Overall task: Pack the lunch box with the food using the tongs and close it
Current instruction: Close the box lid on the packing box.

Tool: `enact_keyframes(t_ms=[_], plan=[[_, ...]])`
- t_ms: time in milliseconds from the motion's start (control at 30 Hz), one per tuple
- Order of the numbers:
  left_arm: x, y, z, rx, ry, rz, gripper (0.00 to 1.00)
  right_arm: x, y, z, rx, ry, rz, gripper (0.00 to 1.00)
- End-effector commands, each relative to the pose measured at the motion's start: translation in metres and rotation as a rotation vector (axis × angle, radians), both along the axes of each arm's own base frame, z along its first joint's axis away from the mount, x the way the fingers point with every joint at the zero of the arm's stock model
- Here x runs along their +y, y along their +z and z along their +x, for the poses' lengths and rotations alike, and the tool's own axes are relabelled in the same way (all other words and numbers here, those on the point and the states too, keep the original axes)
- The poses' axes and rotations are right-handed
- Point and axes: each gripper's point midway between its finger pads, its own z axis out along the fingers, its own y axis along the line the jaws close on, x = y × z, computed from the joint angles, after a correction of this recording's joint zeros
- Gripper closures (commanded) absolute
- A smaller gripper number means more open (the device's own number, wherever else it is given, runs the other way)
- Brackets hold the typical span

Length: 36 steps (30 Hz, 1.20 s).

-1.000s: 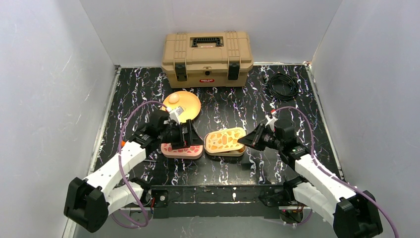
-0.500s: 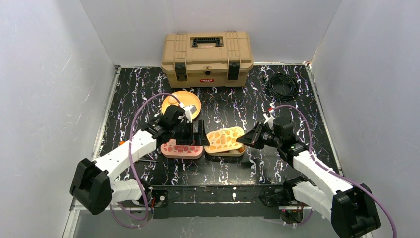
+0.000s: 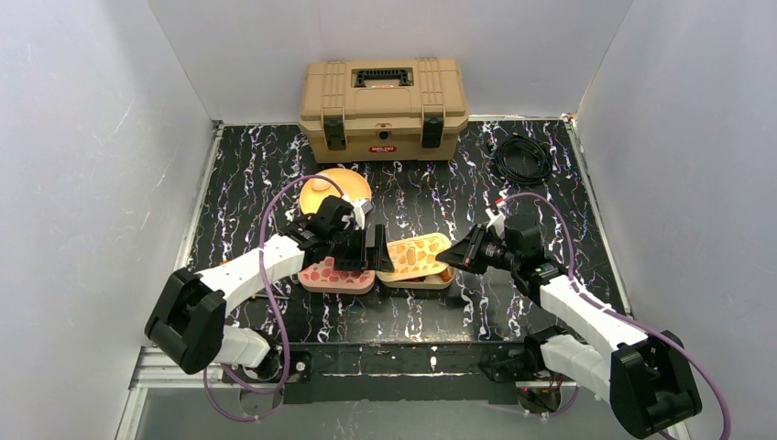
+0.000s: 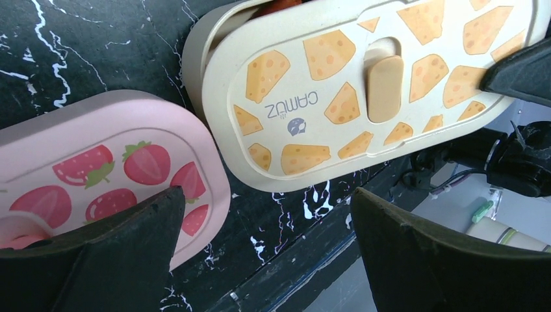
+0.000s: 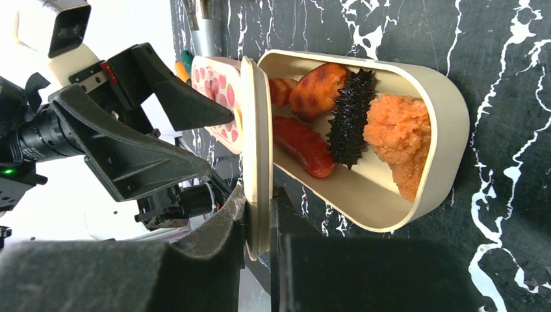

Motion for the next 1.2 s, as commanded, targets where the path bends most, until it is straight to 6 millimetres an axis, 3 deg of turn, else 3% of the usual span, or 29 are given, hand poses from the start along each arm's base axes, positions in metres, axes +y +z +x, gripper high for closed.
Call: enact_keyframes(t_ms=[0,233,633,967,1167], plan=[[0.001,-0.014,0.000,0.002,-0.010,0.027,0.02,0.000,0.007,0.008,-0.056,-0.005,0.006,0.99],[0.019,-0.040,0.000,0.018,-0.006,0.163,0.02,-0.006,-0.012,0.004,-0.006,-0.023,-0.034,0.99],[0.032,-0.052,-0.005,0.017,-0.021,0.251,0.02,-0.007,-0.037,0.001,0.051,-0.004,-0.079,0.97],[0.027,-0.041,-0.004,0.002,-0.035,0.241,0.02,-0.021,-0.041,0.002,0.049,-0.005,-0.202,0.47],[0.021,-0.021,0.002,-0.036,-0.048,0.232,0.02,-0.026,-0.027,0.006,0.013,0.016,-0.272,0.31]])
